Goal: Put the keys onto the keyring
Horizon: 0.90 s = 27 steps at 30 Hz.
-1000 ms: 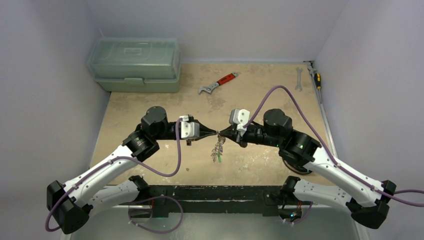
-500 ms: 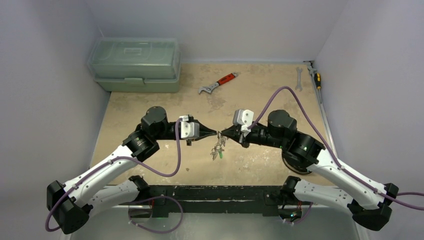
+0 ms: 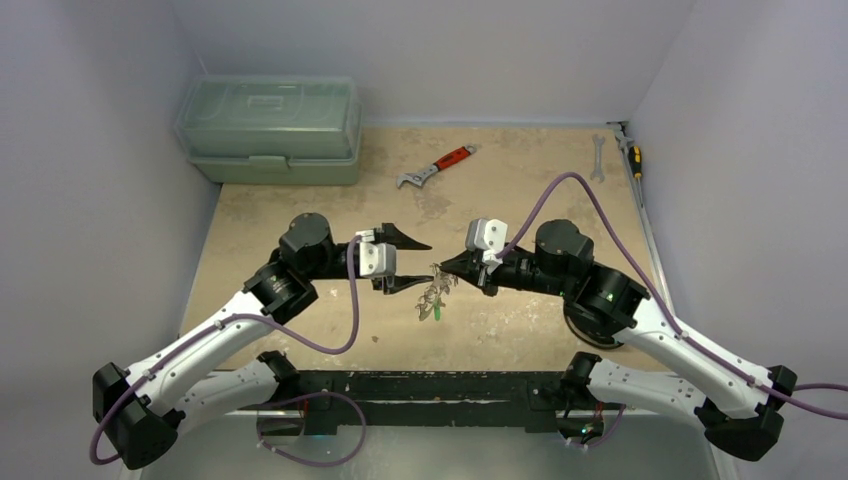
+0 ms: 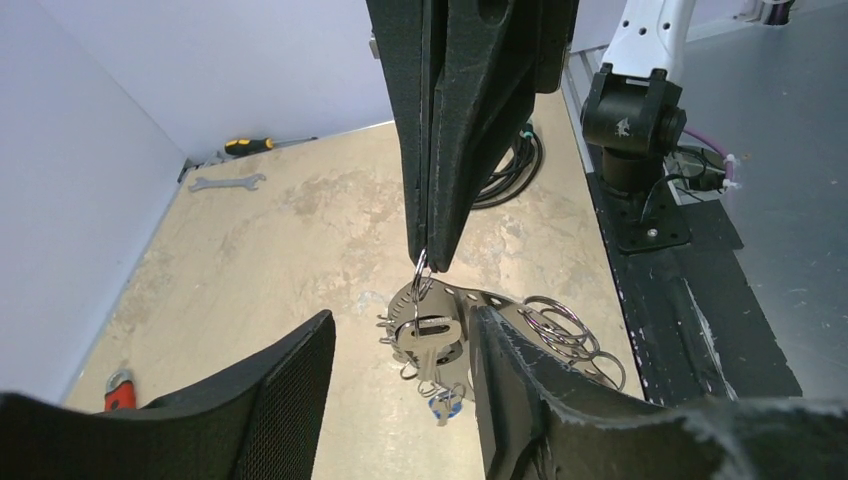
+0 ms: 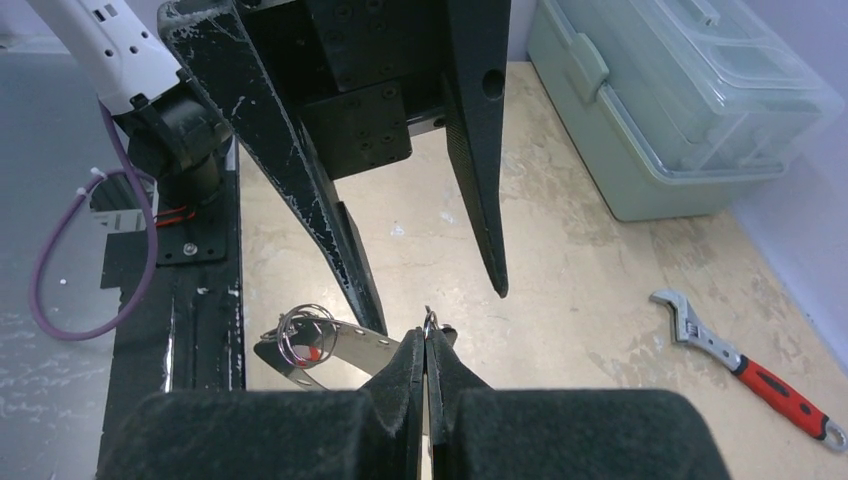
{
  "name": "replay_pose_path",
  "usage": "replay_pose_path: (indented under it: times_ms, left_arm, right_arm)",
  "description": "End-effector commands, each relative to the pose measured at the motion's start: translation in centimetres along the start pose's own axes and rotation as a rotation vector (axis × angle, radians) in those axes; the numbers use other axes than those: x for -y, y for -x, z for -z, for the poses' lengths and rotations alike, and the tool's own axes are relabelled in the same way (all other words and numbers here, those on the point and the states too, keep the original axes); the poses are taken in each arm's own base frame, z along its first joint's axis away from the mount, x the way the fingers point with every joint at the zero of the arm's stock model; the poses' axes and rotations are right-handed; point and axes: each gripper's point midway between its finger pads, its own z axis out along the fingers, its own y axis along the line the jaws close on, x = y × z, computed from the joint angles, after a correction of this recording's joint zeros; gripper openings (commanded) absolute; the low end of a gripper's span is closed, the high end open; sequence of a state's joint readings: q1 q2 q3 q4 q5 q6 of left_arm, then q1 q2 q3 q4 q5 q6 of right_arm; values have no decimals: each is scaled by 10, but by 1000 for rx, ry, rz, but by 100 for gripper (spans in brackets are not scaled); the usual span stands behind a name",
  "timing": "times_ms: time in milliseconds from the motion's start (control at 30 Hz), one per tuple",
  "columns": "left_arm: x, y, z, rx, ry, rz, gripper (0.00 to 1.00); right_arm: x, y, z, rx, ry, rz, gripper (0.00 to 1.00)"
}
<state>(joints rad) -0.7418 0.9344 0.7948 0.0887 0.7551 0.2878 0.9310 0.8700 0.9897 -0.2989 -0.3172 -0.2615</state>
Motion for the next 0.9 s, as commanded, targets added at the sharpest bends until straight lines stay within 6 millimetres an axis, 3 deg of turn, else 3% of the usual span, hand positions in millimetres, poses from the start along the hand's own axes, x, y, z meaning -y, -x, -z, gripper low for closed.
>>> replay_pose_path:
  times_ms: [0, 267, 500, 667, 867]
  left_arm:
    - [-1, 21, 3, 58, 2, -38, 51]
    - [7, 26, 0, 95, -48, -19, 37]
    - [8, 27, 0, 98, -53, -14, 34]
    - [8, 24, -1, 90, -57, -6, 22]
    - [8, 24, -2, 87, -62, 11, 27]
  right_arm:
    - [0, 29, 2, 109, 7, 21, 0]
    - [-5, 40, 0, 161, 39, 22, 0]
    - [-8, 41, -3, 174, 60, 22, 0]
    - [-9, 43, -4, 184, 64, 20, 0]
    - [-10, 45, -1, 199, 61, 22, 0]
